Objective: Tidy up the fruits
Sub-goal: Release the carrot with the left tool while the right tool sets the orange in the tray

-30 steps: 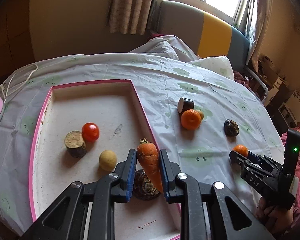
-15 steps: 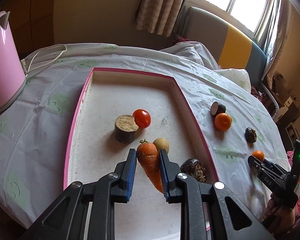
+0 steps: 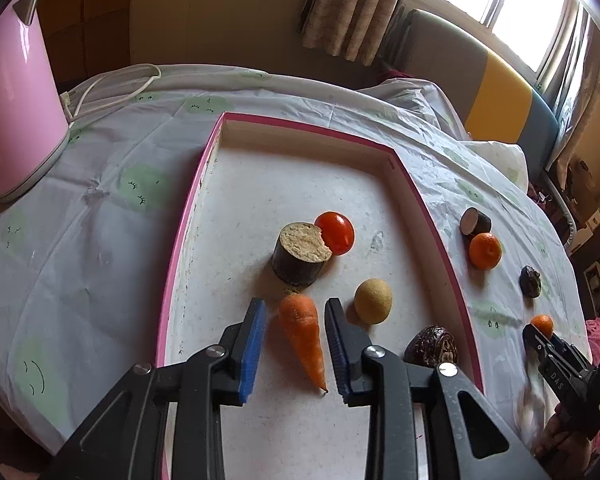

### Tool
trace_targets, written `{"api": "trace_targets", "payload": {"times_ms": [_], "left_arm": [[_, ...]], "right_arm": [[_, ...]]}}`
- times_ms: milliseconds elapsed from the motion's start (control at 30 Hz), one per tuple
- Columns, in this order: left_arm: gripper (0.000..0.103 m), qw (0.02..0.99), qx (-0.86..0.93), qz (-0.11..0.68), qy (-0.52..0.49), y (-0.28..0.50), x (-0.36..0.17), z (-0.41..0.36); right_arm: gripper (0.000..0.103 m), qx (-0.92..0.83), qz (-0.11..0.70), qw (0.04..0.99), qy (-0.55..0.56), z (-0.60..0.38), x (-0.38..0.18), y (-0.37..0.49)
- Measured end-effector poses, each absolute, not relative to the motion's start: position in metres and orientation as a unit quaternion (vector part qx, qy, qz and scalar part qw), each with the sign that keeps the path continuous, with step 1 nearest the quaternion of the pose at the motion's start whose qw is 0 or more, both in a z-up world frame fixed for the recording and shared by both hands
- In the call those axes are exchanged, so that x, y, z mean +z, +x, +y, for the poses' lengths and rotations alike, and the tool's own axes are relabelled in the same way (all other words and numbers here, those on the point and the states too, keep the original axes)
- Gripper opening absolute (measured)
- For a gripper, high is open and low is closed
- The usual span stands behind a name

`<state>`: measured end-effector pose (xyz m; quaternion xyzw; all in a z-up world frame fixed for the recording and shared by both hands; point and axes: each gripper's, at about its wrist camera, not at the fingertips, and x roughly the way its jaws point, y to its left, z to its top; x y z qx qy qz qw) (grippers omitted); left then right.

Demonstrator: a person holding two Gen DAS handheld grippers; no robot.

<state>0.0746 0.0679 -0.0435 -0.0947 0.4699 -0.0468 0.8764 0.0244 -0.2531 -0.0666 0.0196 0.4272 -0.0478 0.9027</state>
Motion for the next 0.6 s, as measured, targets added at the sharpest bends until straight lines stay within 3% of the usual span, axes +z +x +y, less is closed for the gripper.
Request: {"api": "trace_targets", "payload": {"times_ms": [333, 600], "left_arm": [[0.034, 0.889, -0.036, 0.447, -0.096, 0.057, -0.03, 0.074], [0.034, 0.891, -0.037, 0.444, -0.093, 0.047, -0.026, 0.075]], "right_arm": [[0.037, -0.033, 0.425, 0.904, 0.034, -0.248, -0.057, 0.026], [0.037, 0.086, 0.408, 0.907, 0.051, -0.192, -0.023, 0.039]]}}
